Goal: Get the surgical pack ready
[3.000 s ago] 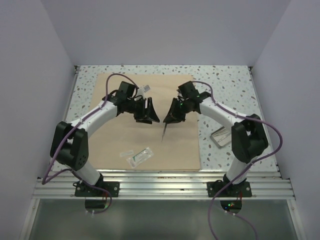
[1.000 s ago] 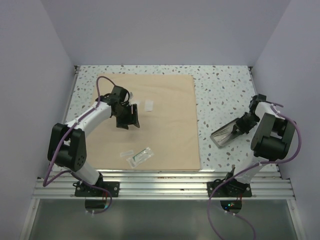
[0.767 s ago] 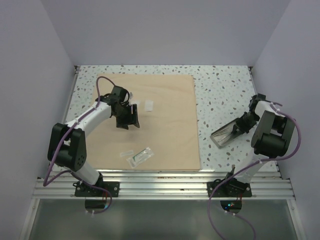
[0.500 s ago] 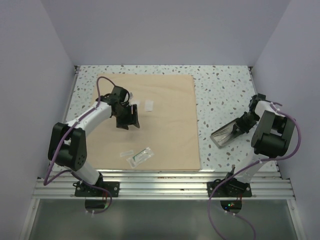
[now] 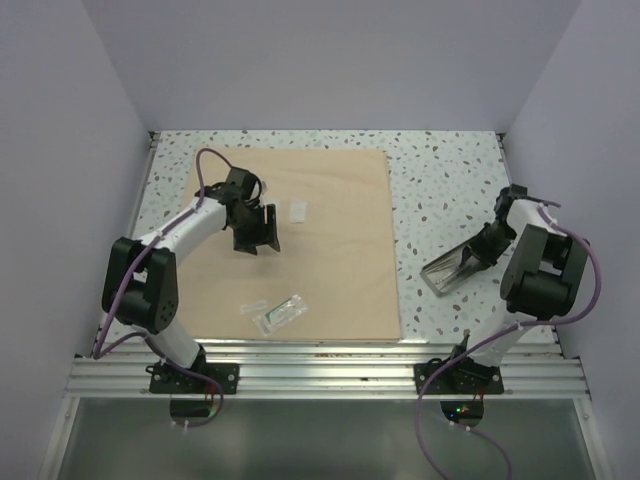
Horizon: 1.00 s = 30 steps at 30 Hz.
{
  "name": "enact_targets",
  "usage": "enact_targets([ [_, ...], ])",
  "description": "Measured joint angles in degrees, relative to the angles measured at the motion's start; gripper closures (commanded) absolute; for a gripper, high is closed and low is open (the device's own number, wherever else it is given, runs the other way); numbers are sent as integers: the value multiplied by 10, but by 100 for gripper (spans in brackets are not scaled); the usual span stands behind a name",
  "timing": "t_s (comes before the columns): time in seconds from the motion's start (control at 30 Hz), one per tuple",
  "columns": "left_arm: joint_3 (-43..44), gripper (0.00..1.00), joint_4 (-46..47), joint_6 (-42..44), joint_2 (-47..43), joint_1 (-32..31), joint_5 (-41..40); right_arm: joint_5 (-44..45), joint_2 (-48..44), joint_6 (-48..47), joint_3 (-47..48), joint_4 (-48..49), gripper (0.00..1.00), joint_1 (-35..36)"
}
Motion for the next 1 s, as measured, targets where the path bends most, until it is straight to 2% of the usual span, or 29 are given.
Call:
enact_targets([
  [0.23, 73, 33, 6, 11, 28, 7, -19, 11, -47, -16, 74, -36, 61, 87],
  [0.47, 126, 38, 20, 35, 75, 25, -15, -31, -78, -40, 139, -49, 59, 171],
  [0.6, 197, 40, 28, 56, 133, 26, -23, -54, -79, -52, 139, -51, 58, 209],
  [0.8, 295, 49, 27, 71, 221, 24, -110, -88, -81, -68, 95, -45, 58, 234],
  [1.0, 365, 49, -2, 83, 285, -14, -242, -117, -87, -71, 43, -39, 57, 235],
])
